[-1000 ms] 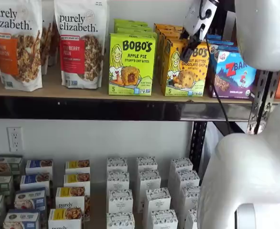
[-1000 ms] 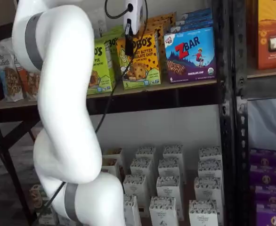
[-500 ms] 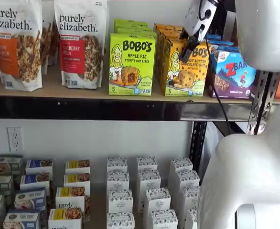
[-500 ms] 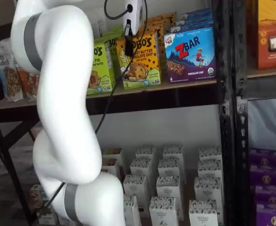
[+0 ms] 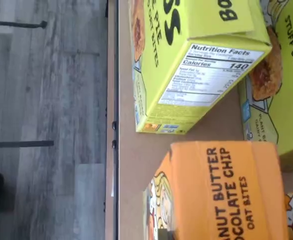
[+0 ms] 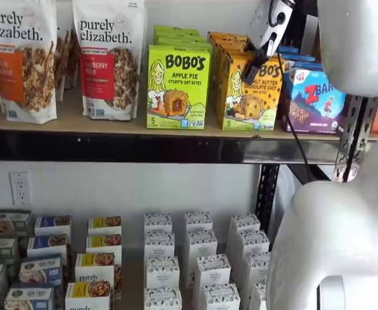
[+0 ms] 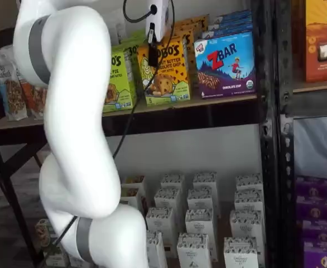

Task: Pick up the orange box on the top shelf, the fifth box from the left

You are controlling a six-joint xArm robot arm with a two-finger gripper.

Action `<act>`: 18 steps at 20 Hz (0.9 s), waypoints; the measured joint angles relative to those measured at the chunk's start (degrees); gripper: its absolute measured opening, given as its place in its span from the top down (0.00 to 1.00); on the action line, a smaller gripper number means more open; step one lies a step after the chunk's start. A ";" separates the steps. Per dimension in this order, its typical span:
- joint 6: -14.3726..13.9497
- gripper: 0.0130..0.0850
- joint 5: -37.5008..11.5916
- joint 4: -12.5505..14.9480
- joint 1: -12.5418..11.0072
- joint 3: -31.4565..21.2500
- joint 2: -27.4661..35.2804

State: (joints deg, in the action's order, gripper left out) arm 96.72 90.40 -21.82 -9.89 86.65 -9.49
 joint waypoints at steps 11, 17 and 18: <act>-0.67 0.61 3.39 -0.37 -0.17 -1.13 -3.10; -1.36 0.61 8.02 -0.93 -0.40 -0.28 -4.29; -1.50 0.61 8.74 -0.97 -0.42 -0.12 -4.48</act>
State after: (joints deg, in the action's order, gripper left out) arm 95.22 99.14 -22.80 -10.31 86.53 -13.97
